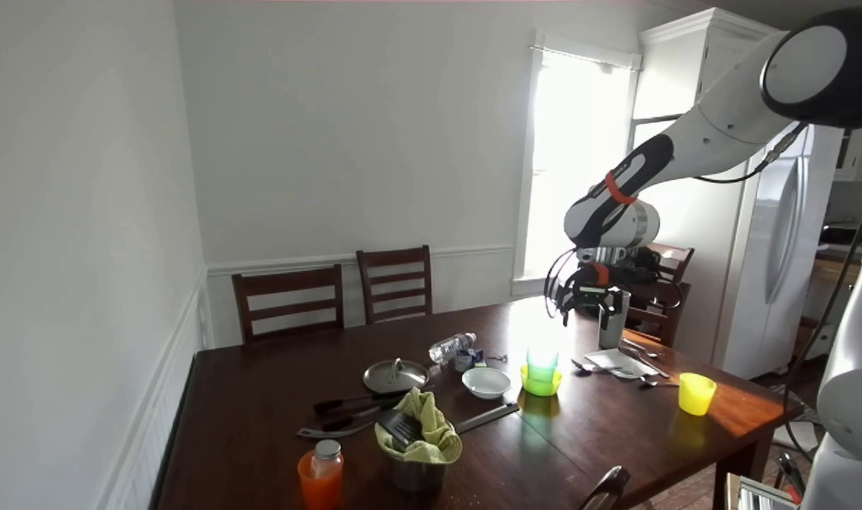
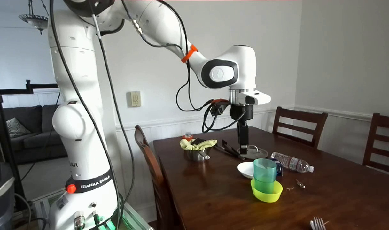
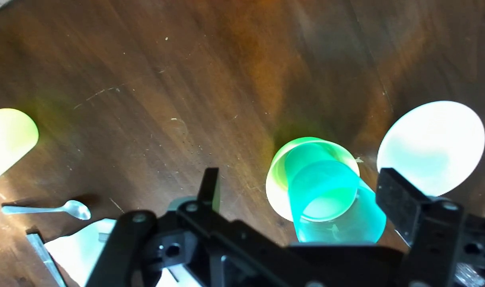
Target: Take the blue cup out of the bowl then put the white plate onto it
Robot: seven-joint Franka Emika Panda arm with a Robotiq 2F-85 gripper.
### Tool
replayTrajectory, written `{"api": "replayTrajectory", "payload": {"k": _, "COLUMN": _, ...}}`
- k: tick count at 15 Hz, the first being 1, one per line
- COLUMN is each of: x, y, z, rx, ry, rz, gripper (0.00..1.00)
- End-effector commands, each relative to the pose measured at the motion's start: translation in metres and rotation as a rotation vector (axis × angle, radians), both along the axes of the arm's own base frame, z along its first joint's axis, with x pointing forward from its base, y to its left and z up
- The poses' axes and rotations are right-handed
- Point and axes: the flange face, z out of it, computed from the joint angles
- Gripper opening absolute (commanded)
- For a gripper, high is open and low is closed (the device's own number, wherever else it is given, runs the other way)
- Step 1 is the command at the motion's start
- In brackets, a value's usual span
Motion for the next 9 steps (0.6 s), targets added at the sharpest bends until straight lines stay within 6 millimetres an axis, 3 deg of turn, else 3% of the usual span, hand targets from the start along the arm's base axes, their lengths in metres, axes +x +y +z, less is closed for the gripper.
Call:
{"api": "replayTrajectory", "payload": {"k": 1, "x": 0.001, "y": -0.001, "z": 0.001, "rx": 0.000, "ry": 0.001, "rz": 0.000, "gripper": 1.00}}
{"api": "replayTrajectory", "payload": {"k": 3, "x": 0.001, "y": -0.001, "z": 0.001, "rx": 0.000, "ry": 0.000, "rz": 0.000, "gripper": 1.00}}
{"api": "replayTrajectory", "payload": {"k": 9, "x": 0.013, "y": -0.032, "z": -0.019, "rx": -0.020, "ry": 0.006, "rz": -0.080, "gripper": 1.00}}
